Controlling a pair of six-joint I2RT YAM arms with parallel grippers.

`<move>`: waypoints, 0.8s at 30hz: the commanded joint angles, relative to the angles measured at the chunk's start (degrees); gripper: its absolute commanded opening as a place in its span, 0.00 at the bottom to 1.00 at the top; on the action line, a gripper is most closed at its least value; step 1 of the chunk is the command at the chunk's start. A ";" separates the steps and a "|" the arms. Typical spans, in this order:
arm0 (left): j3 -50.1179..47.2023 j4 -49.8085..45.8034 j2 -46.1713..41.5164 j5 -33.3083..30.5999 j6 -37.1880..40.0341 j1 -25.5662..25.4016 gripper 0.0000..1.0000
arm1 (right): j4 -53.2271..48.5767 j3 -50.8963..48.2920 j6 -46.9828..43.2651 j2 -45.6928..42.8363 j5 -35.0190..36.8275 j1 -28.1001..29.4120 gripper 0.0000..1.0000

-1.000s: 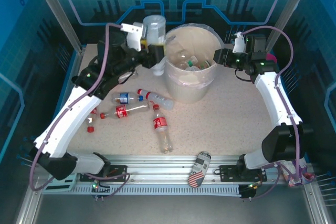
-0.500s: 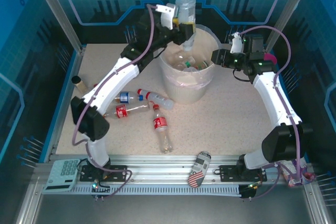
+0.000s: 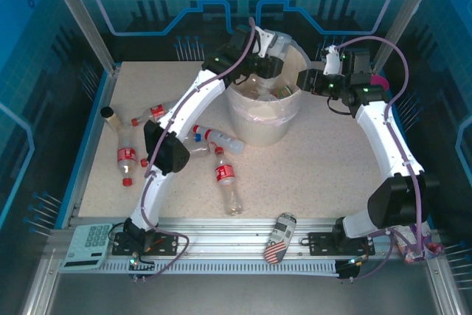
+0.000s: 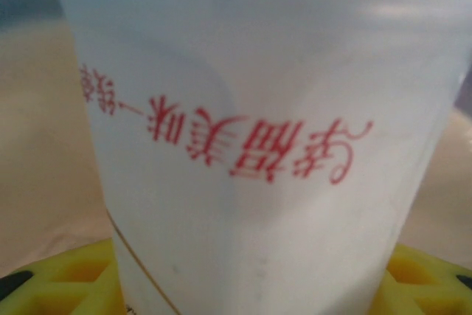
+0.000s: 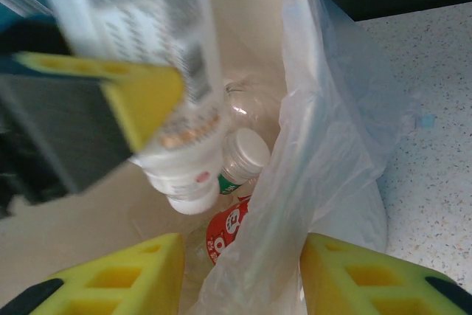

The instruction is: Put the plastic bottles in the bin

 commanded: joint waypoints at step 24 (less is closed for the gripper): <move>-4.07 -1.26 -4.59 3.43 3.09 -1.55 0.99 | -2.29 0.77 -1.21 1.03 -0.30 1.68 0.45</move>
